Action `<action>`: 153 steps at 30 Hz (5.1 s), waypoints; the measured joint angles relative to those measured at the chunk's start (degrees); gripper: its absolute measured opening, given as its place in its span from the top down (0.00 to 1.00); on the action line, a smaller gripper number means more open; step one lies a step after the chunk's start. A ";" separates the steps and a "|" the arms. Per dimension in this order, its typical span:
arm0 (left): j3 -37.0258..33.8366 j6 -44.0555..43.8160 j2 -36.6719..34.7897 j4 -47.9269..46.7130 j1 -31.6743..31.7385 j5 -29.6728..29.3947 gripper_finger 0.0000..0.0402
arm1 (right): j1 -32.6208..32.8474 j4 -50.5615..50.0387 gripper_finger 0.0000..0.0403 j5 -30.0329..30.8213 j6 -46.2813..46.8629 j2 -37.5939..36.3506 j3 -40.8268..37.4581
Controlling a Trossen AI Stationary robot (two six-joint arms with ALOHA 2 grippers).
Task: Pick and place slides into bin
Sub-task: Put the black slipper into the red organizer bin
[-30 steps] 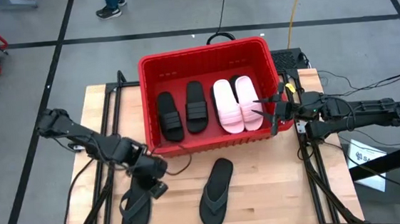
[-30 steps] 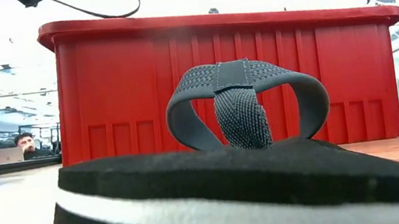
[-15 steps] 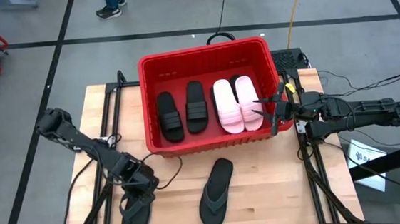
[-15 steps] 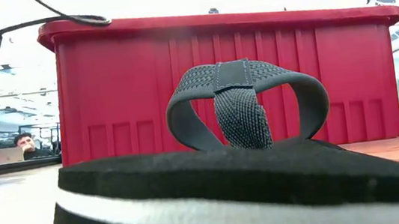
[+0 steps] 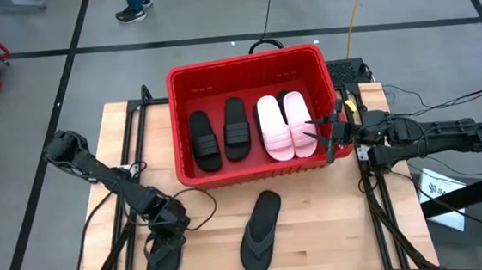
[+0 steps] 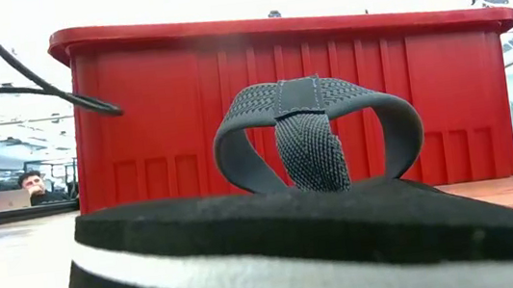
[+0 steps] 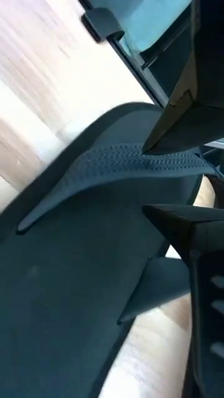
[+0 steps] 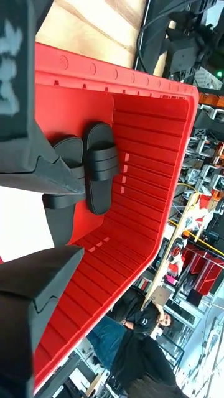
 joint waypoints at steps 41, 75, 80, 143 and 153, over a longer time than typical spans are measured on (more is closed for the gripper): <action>3.60 -1.04 0.04 19.07 -3.89 8.46 1.00 | -0.02 1.31 0.67 0.48 0.02 0.02 -0.02; 52.34 25.95 0.04 -12.22 29.61 -13.85 1.00 | -0.02 1.29 0.67 0.35 0.04 0.00 -0.02; 52.36 37.99 0.04 -11.67 39.72 -17.47 1.00 | -0.03 1.28 0.67 0.33 0.04 0.02 -0.02; 50.32 63.24 29.92 -12.10 54.34 -18.25 0.99 | -0.04 1.24 0.67 0.33 0.04 0.02 -0.02; 50.15 60.83 29.92 -10.92 54.18 -18.25 0.99 | -0.02 1.22 0.67 0.33 0.04 0.01 -0.02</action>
